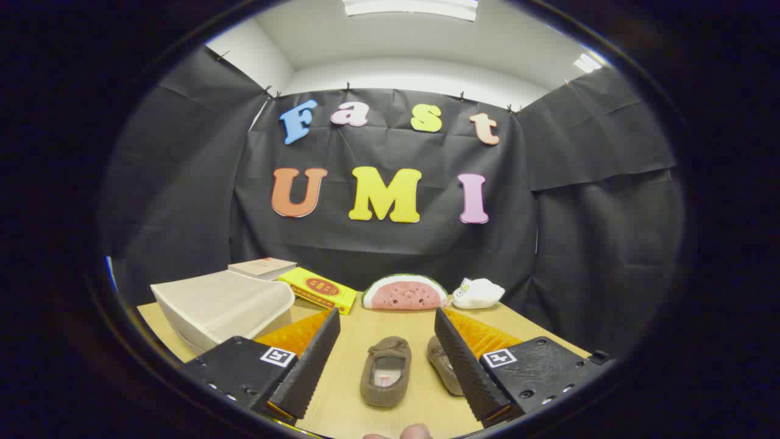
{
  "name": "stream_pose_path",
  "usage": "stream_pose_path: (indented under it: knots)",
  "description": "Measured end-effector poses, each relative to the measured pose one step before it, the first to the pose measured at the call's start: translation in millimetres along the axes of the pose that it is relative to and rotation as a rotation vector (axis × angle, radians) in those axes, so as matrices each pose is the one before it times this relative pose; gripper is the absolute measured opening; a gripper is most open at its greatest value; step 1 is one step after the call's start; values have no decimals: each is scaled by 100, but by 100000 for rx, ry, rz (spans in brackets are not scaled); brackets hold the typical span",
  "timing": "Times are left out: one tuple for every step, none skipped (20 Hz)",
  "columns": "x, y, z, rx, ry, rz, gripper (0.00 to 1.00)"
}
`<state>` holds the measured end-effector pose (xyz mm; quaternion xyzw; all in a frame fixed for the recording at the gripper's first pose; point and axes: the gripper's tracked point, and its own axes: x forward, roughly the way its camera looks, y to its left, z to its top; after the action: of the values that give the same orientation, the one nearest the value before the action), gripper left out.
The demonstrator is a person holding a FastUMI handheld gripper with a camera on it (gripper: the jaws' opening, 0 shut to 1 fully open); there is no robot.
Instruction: Open the storage box then place both shoes into the box .Put the left shoe in first, then the right shoe, with the right side of both shoes facing outward in a uniform manner.
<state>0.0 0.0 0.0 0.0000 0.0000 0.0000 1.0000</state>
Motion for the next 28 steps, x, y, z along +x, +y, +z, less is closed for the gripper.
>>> stream_pose_path:
  knots:
    - [-29,107,135,-540,-300,-164,95]
    - [44,516,-183,139,-38,658,95]
    - [1,343,-38,449,36,725,95]
    - [-69,186,-20,352,-129,526,95]
    - [0,144,0,-188,158,347,95]
    - [82,91,-145,28,369,502,95]
    - [-10,-10,-41,330,-7,-41,95]
    - [173,-169,79,-391,-830,-817,95]
    - [126,-158,122,-722,-870,-1264,95]
    - [172,105,-165,242,-279,-160,95]
    - [118,563,-200,994,343,1363,95]
    - [141,527,-295,681,660,1226,95]
    - [111,250,-128,-79,354,595,95]
    - [58,227,-80,-55,516,571,95]
    - [-157,325,-60,349,706,866,95]
    - [-8,219,107,483,-255,350,95]
    - [-22,-32,284,-319,-279,-91,95]
    - [31,-94,90,-631,-339,-222,95]
    - [89,-110,184,34,-345,-486,95]
    - [181,54,-110,762,101,203,95]
    - [104,258,-98,1277,1014,684,95]
    - [119,291,-310,1283,1345,1343,95]
    - [141,231,-55,829,735,1047,95]
    - [227,-181,41,1040,714,-167,95]
    - [236,57,-127,1313,841,661,95]
    - [349,335,-348,1509,1193,901,95]
    - [211,311,-136,1481,905,1165,95]
    - [253,227,-173,1351,980,751,95]
